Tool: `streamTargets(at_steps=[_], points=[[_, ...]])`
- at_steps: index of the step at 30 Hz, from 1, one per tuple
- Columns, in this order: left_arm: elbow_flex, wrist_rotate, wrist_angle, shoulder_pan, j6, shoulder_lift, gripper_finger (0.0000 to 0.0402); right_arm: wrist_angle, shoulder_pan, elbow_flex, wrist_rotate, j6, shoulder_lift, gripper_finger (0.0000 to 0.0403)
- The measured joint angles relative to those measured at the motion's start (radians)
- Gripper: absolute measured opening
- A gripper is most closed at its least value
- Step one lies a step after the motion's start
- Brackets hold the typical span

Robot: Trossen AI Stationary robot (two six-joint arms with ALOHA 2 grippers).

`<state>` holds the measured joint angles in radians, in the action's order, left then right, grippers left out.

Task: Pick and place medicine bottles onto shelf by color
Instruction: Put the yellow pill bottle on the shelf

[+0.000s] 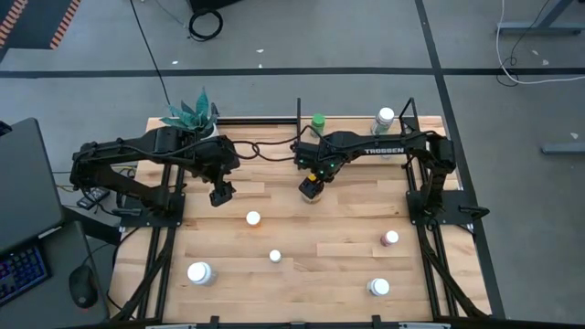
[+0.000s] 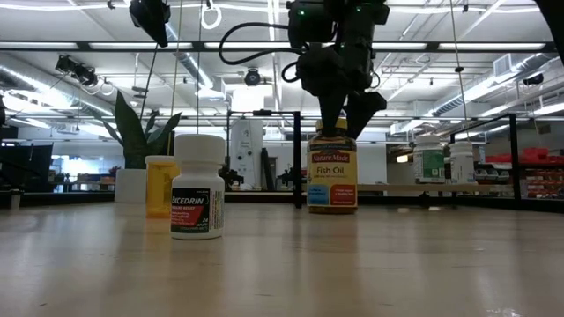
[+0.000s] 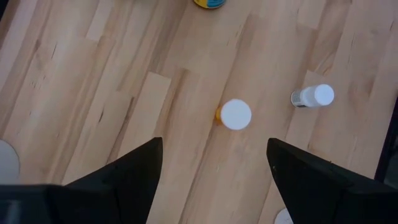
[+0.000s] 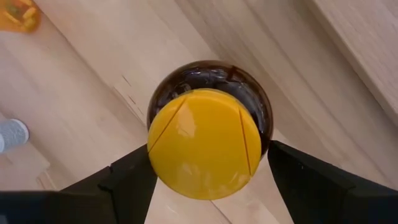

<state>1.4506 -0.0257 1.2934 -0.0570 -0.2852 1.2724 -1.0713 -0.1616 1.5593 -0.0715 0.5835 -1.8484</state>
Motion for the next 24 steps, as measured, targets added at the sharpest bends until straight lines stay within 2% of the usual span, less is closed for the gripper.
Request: streamTargets(at_steps=[14,24], points=[[0.000,0.000,0.000,0.000,0.000,0.000,0.0293,0.057,-0.005,0.000,-0.020,-0.010,0.000,0.0304],[0.000,0.000,0.000,0.000,0.000,0.000,0.0293,0.067,-0.007,0.000,-0.039,-0.037,0.000,0.0324]])
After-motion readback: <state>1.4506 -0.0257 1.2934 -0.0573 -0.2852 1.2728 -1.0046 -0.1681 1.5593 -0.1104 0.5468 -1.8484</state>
